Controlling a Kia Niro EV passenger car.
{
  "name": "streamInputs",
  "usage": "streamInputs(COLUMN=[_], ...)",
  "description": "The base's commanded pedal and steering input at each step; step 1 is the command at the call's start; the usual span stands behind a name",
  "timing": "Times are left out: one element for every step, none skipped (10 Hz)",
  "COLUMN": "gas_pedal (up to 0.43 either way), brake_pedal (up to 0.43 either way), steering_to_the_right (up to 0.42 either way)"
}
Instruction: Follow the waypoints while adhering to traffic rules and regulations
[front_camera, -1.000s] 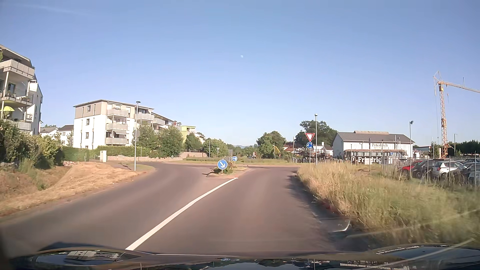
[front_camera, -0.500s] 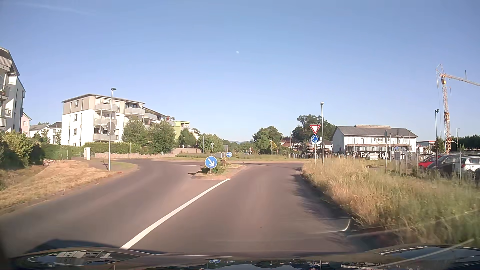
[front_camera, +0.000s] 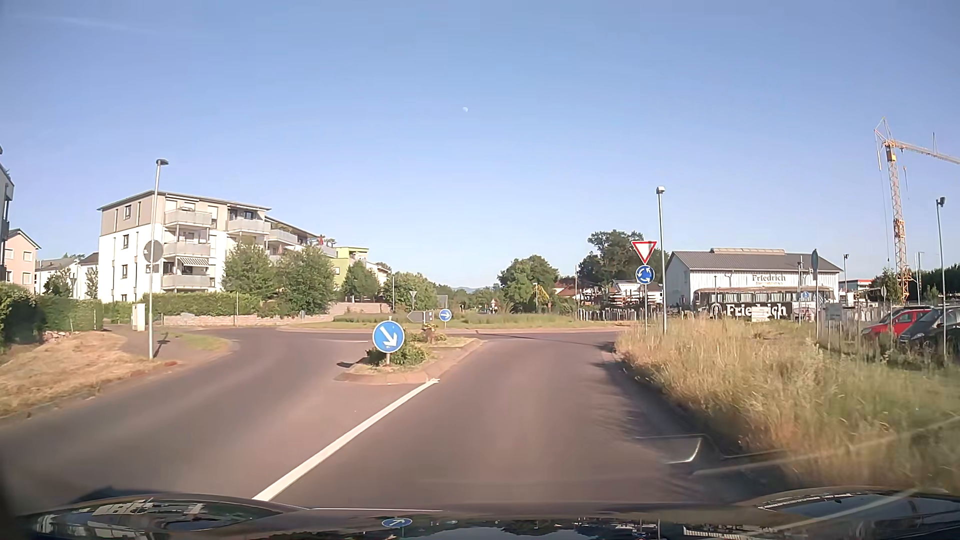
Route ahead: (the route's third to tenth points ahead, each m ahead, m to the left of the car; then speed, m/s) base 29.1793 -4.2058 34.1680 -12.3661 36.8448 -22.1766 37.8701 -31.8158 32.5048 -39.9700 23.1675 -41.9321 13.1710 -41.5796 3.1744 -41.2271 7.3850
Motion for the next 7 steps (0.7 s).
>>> streamInputs(gas_pedal=[0.028,0.028,0.028,0.028,0.028,0.028,0.028], brake_pedal=[0.0,0.0,0.0,0.0,0.0,0.0,0.0], steering_to_the_right=[0.024,0.024,0.024,0.024,0.024,0.024,0.024])
